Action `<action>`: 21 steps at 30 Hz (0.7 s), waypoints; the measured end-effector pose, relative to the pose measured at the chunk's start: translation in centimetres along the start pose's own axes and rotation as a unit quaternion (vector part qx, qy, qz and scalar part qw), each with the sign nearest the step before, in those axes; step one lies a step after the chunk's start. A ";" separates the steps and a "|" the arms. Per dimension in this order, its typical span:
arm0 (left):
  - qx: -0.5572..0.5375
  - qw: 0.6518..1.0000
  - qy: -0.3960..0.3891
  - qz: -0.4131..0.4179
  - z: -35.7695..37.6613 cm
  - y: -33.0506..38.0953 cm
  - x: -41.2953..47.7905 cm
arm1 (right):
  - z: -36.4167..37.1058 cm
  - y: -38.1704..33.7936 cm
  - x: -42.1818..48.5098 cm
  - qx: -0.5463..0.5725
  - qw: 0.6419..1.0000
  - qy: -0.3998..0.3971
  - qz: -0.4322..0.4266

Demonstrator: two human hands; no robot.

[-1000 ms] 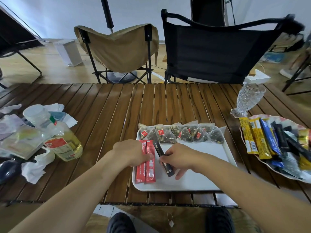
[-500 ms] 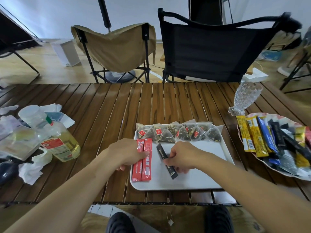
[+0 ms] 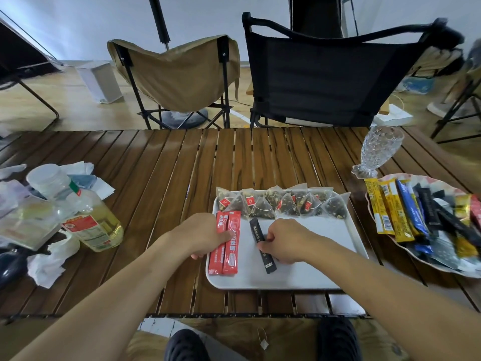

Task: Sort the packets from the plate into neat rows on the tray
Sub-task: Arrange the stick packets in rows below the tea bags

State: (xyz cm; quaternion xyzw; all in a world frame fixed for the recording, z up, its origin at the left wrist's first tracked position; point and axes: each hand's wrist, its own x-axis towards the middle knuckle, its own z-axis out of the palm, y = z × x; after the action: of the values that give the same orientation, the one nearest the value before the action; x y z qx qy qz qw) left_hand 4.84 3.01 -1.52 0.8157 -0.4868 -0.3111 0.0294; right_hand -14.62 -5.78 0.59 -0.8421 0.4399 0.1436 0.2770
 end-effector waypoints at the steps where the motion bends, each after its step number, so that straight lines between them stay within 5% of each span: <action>1: -0.003 1.000 0.006 0.005 0.1 0.1 0.1 | -0.1 0.1 0.0 -0.002 1.000 0.004 0.002; 7: -0.001 1.000 0.014 0.014 0.2 0.3 0.0 | 0.2 -0.9 0.3 0.096 0.995 -0.016 -0.005; 21: 0.030 0.999 0.011 0.022 -0.4 1.0 -0.9 | 2.8 -2.3 1.1 -0.015 0.990 0.121 -0.067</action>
State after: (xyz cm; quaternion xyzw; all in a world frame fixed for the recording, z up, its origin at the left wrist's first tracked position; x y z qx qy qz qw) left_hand 4.00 3.14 -0.45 0.8086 -0.5135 -0.2866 0.0174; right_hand -12.04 -3.82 -1.39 -0.8851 0.4105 0.0283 0.2176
